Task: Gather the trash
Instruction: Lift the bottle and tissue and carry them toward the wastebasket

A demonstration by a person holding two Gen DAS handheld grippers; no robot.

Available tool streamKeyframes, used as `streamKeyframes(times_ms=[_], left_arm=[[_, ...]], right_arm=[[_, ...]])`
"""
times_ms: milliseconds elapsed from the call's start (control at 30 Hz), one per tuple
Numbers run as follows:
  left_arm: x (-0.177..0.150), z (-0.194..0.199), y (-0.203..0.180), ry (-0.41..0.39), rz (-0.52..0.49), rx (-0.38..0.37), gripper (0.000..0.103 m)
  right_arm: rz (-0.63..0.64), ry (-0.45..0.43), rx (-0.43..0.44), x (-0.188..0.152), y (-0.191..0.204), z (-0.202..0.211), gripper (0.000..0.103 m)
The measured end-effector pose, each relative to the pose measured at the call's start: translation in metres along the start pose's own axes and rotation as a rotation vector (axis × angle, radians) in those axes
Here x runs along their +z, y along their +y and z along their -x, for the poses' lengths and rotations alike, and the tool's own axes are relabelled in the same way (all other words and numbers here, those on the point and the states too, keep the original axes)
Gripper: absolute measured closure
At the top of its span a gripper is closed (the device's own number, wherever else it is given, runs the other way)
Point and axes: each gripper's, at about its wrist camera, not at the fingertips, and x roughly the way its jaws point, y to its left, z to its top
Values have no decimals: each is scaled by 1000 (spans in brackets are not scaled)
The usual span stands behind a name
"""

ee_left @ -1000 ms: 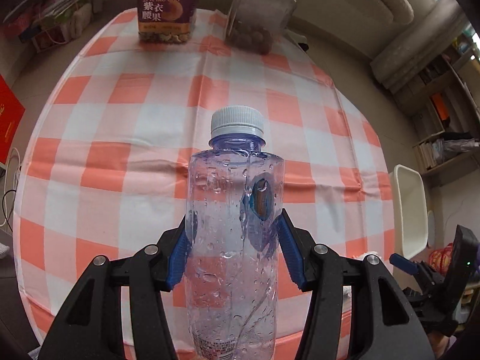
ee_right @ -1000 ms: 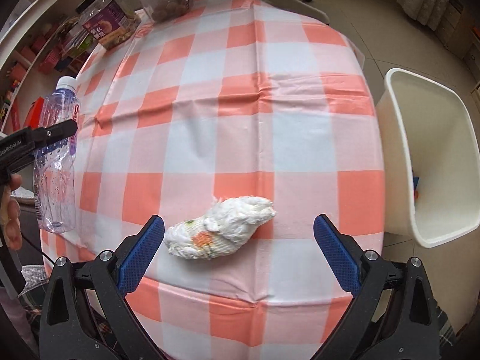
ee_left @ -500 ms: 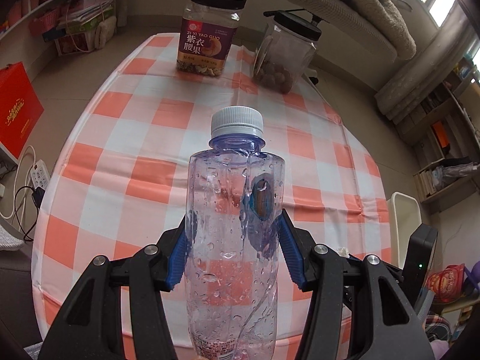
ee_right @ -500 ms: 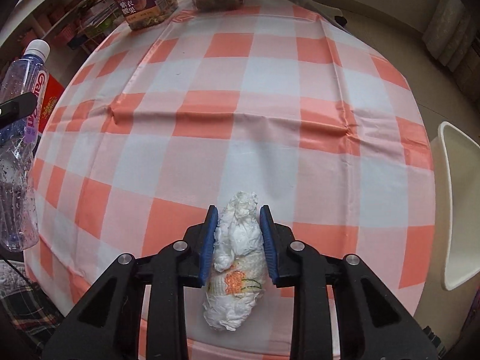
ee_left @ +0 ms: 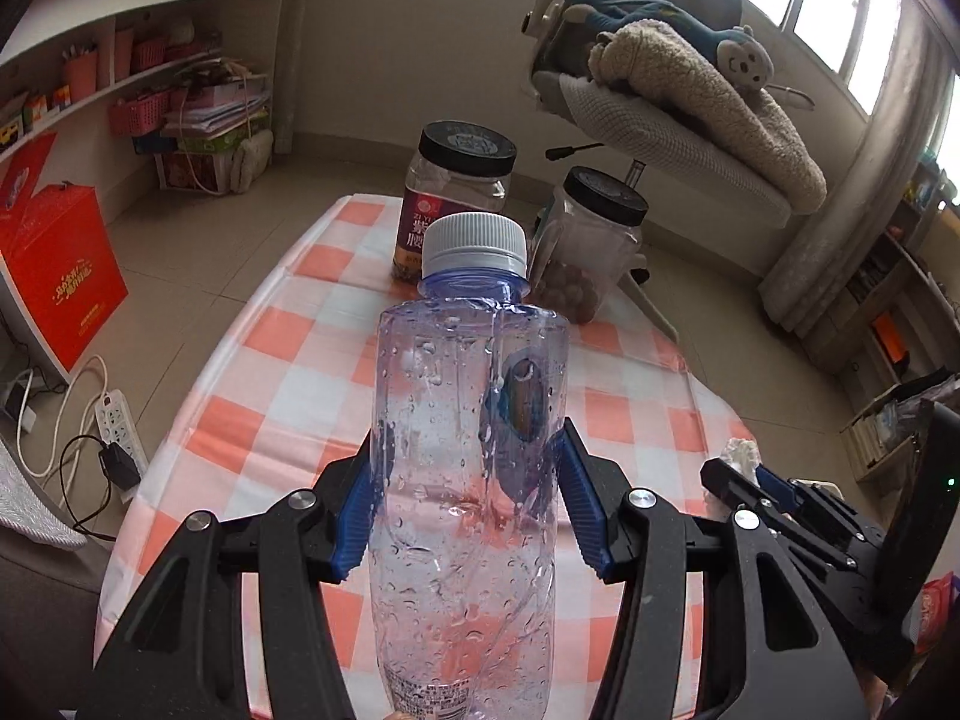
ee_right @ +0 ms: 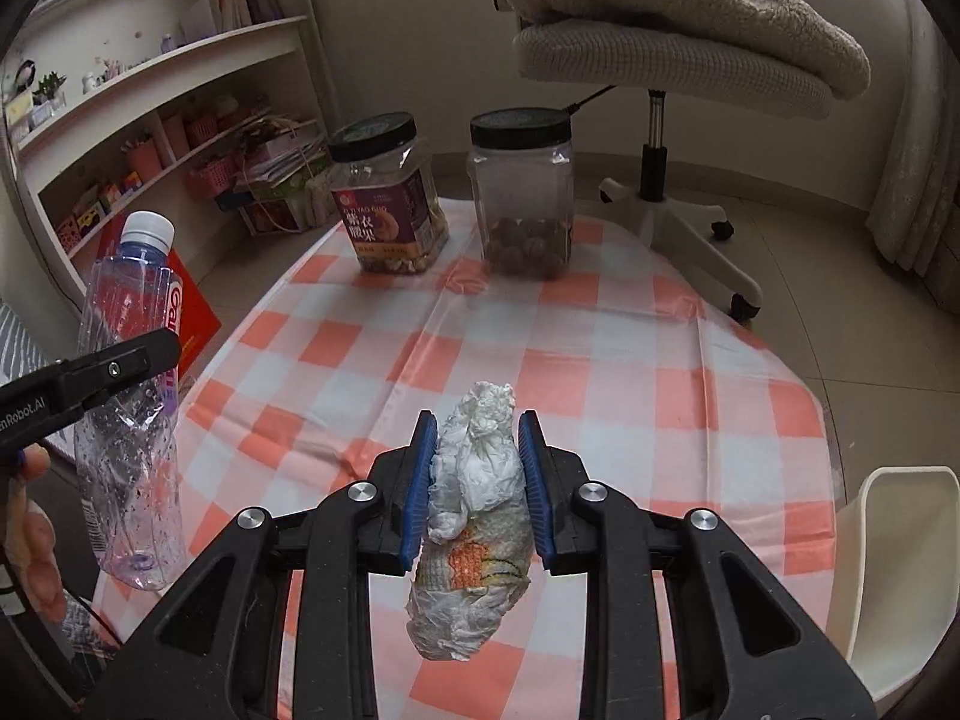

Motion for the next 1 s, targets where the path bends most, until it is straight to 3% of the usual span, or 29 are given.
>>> streamKeyframes(times_ms=[200,400,667,1000], left_arm=[[6,15,-13,-115,-1,52,49],[8,29,-23,-188,18,78,49],[7,33,-43,-211,13,53,49],[4,33,-83,-217,-43,-30,49]], right_arm=[[11,-121,-23,16,-7,25,77],[10,-181,-53,20,-18,44,76],[-19,-211,-91,17,-42,62,76],[-63,-231,-144,13,-79,83,76]])
